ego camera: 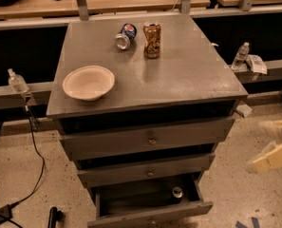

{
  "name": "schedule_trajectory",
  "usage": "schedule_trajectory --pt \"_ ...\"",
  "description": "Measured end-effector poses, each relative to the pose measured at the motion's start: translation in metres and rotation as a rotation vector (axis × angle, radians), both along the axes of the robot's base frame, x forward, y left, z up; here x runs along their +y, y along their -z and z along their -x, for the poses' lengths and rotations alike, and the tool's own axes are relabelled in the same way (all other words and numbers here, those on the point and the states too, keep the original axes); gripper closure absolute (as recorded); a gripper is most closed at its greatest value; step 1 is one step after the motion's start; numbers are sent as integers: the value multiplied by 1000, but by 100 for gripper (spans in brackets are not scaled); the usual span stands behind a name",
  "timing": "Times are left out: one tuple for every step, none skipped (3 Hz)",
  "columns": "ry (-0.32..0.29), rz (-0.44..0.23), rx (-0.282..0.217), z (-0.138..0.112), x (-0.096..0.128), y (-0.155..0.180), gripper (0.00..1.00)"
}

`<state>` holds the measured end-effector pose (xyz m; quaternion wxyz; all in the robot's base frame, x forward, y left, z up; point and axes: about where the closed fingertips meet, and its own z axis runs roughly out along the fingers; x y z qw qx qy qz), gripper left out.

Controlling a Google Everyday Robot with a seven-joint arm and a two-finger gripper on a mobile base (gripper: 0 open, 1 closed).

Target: Pick redbull can from bottom drawer and place on counter

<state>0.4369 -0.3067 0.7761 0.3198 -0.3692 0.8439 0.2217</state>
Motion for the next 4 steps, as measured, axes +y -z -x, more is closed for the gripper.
schedule_trajectory --pt "34 -148 149 2 -7 66 0" --pt "95 -298 278 18 -10 133 0" --pt "142 -422 388 35 -4 196 0" --pt "205 -522 458 46 7 269 0"
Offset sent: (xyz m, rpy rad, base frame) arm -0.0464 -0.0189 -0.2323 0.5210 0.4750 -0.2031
